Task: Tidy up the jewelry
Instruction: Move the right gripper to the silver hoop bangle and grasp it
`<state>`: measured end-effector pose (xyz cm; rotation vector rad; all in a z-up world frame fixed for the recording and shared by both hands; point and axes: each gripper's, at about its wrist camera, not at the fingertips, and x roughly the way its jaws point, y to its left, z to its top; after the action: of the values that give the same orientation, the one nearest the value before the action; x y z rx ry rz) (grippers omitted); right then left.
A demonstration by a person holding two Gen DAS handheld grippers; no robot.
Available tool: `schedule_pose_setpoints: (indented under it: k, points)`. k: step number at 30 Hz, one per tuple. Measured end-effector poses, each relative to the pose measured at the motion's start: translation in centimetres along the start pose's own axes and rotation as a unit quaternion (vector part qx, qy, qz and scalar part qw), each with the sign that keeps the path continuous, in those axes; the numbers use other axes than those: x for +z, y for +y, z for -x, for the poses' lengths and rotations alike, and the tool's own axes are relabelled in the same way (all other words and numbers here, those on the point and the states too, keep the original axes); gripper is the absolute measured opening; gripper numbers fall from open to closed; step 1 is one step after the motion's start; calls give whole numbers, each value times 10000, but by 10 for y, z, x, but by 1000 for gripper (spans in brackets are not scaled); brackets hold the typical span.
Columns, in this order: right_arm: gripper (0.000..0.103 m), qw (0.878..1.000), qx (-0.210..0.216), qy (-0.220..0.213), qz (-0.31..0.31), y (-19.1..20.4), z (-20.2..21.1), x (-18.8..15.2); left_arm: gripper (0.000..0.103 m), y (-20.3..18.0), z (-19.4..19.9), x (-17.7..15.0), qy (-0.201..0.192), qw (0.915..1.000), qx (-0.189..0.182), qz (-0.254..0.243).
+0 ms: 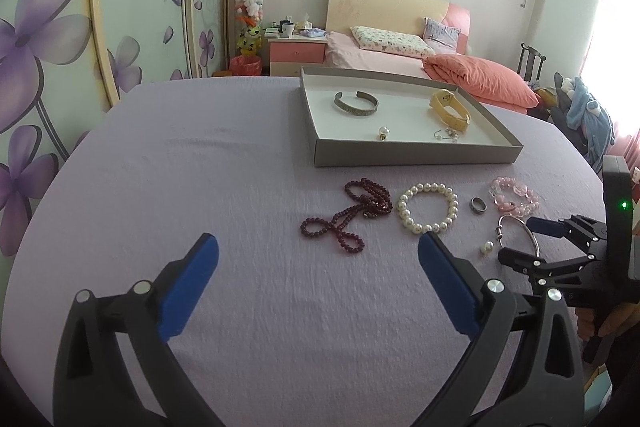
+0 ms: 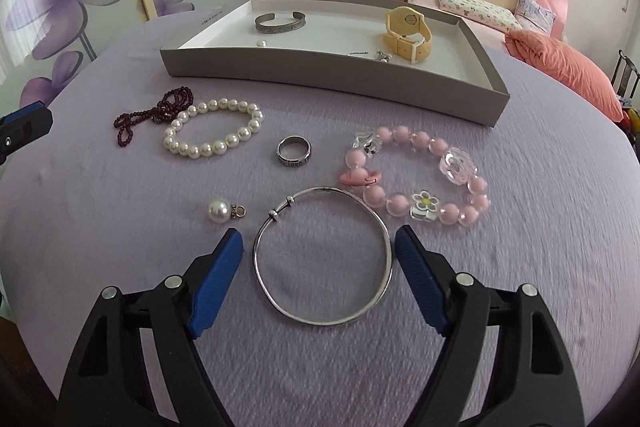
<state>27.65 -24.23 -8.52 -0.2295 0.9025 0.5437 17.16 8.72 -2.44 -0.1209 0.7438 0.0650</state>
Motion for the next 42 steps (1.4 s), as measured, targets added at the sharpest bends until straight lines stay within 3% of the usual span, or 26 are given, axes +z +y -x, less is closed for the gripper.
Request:
schedule_pose_setpoints:
  k: [9, 11, 27, 39, 42]
  points:
    - [80, 10000, 9, -66, 23, 1, 1, -1, 100, -1, -4, -2, 44, 10000, -18, 15]
    - [72, 10000, -2, -94, 19, 1, 2, -1, 100, -2, -6, -2, 55, 10000, -13, 10]
    - [70, 9999, -72, -58, -121, -11, 11, -10, 100, -9, -12, -4, 158, 9998, 50, -131]
    - [70, 9982, 47, -401, -452, -35, 40, -9, 99, -28, -33, -2, 329, 9955, 621, -634]
    - [71, 9976, 56, -447, -523, -41, 43, -9, 90, -34, -44, 1, 454, 9940, 711, -693]
